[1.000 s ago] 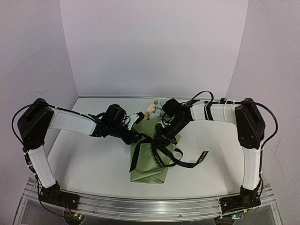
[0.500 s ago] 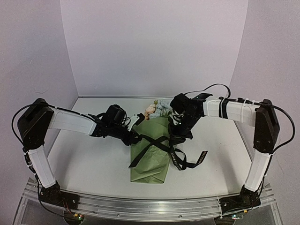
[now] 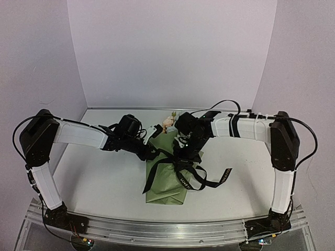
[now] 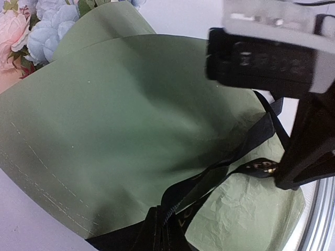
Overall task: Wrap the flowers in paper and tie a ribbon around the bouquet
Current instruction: Cross the ribbon over the folded bouquet.
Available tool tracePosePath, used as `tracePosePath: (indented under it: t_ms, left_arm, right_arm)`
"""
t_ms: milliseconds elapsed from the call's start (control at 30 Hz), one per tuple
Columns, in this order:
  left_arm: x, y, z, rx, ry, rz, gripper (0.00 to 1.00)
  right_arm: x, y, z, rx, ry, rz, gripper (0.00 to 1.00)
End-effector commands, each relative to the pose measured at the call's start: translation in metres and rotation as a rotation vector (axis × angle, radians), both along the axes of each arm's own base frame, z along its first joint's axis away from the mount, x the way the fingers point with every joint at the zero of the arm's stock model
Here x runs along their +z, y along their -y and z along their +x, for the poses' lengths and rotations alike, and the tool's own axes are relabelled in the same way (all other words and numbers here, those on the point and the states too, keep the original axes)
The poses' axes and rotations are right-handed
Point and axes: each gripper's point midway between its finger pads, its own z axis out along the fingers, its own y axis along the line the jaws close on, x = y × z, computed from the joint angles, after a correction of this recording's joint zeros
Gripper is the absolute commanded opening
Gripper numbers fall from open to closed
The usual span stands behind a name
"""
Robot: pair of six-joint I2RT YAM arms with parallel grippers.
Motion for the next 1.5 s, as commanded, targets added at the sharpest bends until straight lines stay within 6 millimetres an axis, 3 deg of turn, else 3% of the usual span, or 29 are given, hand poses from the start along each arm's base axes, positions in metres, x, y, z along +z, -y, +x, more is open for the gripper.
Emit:
tracePosePath:
  t_ms: [0,167,433,733,900,1067,1267,1467]
  left_arm:
    - [0.030,0.008,0.002,-0.035,0.040,-0.052,0.00]
    - [0.031,0.007,-0.002,-0.048,0.035,-0.056,0.00]
    - [0.029,0.006,-0.012,-0.075,0.010,-0.063,0.00]
    - [0.013,0.005,-0.026,-0.123,-0.073,-0.033,0.00]
    - [0.009,0.006,-0.026,-0.129,-0.091,-0.016,0.01]
    - [0.000,0.011,-0.028,-0.157,-0.136,-0.008,0.04]
    - [-0.003,0.021,-0.030,-0.191,-0.171,-0.016,0.06]
    - [-0.019,0.023,-0.034,-0.204,-0.220,0.013,0.09]
  right_arm:
    - [0.003,-0.022,0.024,-0.061,0.009,0.044,0.00]
    - [-0.004,-0.026,0.043,-0.108,0.040,0.012,0.00]
    - [-0.016,-0.006,0.072,-0.214,0.099,-0.071,0.00]
    - [-0.007,0.013,0.091,-0.257,0.220,-0.142,0.00]
    - [0.001,0.026,0.094,-0.260,0.287,-0.169,0.00]
    - [0.009,0.019,0.092,-0.247,0.277,-0.124,0.00]
    - [0.005,0.011,0.081,-0.229,0.237,-0.088,0.00]
    - [0.004,0.009,0.073,-0.202,0.210,-0.072,0.00]
